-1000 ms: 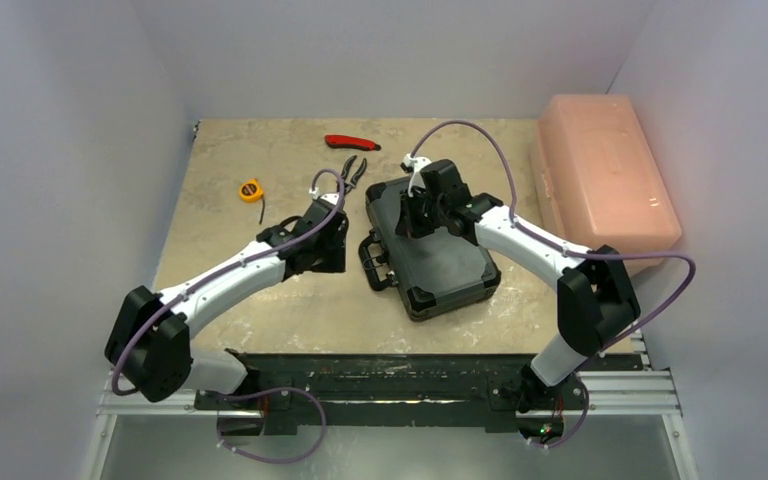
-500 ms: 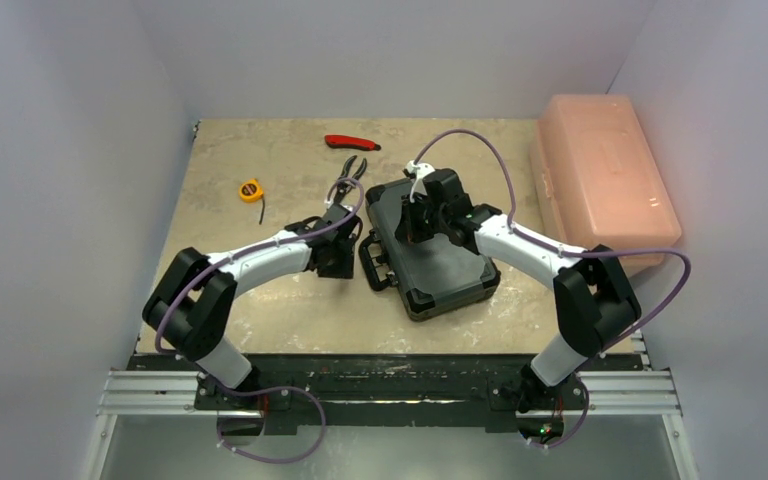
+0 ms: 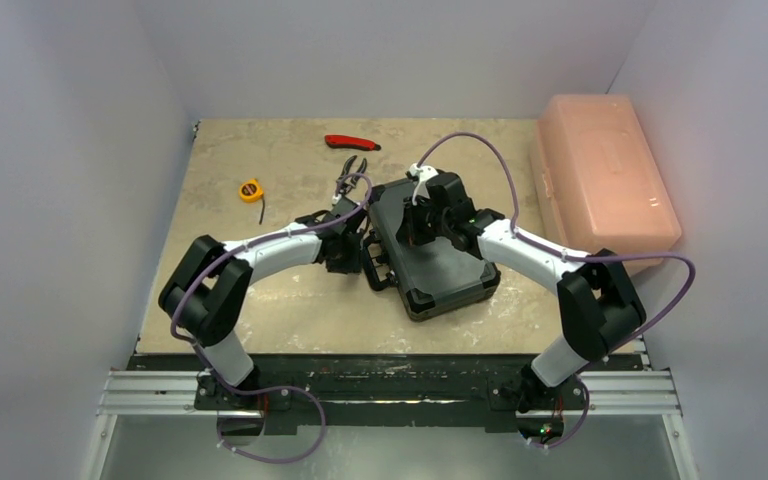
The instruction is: Pack up texas hold em set
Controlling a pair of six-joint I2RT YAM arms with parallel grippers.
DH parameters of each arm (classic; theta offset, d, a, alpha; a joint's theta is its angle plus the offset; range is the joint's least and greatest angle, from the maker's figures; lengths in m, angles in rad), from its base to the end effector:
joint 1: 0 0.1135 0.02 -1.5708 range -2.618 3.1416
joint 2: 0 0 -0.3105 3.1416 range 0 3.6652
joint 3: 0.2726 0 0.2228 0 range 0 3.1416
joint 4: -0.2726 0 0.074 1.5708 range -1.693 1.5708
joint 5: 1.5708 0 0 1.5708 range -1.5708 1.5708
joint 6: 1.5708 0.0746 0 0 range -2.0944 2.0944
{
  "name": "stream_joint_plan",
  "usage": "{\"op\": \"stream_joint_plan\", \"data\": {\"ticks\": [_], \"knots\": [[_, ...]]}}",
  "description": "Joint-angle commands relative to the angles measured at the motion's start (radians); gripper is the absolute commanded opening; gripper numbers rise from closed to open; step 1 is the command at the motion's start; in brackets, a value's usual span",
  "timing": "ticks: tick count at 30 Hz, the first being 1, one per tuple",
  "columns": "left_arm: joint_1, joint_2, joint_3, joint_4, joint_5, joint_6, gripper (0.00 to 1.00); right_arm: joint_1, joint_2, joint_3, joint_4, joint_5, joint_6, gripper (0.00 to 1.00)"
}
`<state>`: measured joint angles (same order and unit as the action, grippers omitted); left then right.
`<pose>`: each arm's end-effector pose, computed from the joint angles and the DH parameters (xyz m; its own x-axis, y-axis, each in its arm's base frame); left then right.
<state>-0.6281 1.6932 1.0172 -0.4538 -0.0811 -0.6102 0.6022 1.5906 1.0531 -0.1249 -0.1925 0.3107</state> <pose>0.2675 -0.1868 0.2001 -0.9193 -0.0383 -0.3918 0.0378 0.9821 -0.1846 0.2863 0.2141 0.2751 -0.6905 -0.1105 -0.7148 -0.4928 0.7953 0.3531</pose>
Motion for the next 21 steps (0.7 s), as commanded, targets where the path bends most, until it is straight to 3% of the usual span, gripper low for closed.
{"op": "stream_joint_plan", "data": {"ticks": [1, 21], "knots": [[0.008, 0.037, 0.058, 0.034, 0.021, -0.014, 0.32, 0.005, 0.006, -0.045, -0.103, 0.030, -0.007, 0.00], [0.008, -0.046, 0.028, 0.114, 0.074, -0.017, 0.32, 0.005, 0.006, -0.042, -0.109, 0.025, -0.007, 0.00]]}}
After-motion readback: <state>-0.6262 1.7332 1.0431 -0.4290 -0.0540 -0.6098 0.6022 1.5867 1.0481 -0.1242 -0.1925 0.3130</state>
